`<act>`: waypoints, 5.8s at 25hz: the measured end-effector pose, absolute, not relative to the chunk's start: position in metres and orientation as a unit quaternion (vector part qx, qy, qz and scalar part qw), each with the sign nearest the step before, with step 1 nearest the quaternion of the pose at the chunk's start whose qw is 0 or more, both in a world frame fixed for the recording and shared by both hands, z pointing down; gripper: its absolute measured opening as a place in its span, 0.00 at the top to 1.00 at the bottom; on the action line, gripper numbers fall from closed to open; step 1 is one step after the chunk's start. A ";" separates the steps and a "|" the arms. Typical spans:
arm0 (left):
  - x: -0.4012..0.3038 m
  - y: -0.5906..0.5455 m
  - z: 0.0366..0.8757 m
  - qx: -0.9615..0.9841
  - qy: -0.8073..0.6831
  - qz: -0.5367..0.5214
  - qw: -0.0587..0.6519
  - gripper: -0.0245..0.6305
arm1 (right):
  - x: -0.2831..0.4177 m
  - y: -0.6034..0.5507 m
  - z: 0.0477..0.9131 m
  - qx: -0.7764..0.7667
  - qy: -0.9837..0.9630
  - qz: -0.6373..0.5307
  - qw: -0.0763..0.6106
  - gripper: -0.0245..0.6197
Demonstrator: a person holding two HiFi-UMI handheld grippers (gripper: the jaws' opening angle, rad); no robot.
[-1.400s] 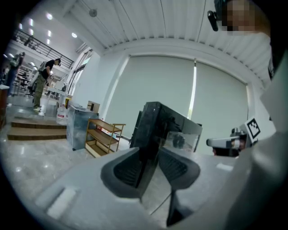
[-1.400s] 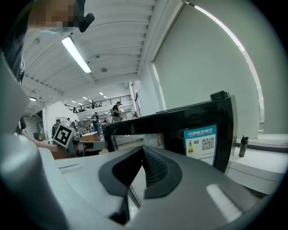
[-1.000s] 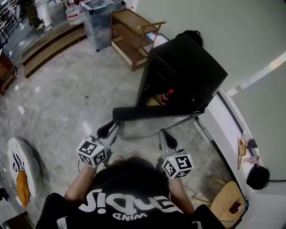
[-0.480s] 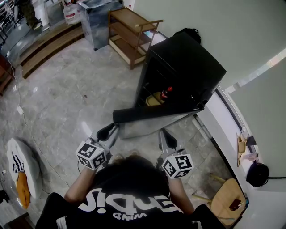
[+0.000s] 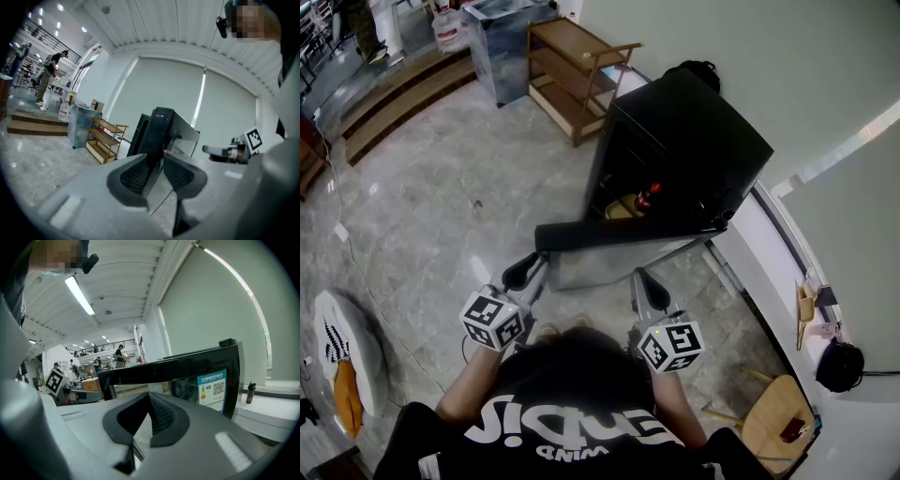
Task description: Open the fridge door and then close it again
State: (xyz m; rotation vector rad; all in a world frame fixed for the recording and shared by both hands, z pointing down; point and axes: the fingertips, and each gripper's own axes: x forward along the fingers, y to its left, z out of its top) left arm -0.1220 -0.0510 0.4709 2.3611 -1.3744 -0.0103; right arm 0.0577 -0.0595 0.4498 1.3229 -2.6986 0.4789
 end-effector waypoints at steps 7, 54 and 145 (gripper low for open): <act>-0.126 -0.069 0.471 0.843 -0.501 -0.001 0.196 0.79 | 0.062 -0.065 0.451 0.436 -0.885 0.158 0.048 0.97; -0.125 -0.298 0.475 0.840 -0.504 -0.030 0.196 0.83 | 0.069 -0.156 0.463 0.438 -0.881 0.166 0.062 0.97; -0.143 -0.070 0.432 0.840 -0.526 0.018 0.131 0.96 | 0.019 -0.098 0.442 0.344 -0.929 0.125 0.054 0.97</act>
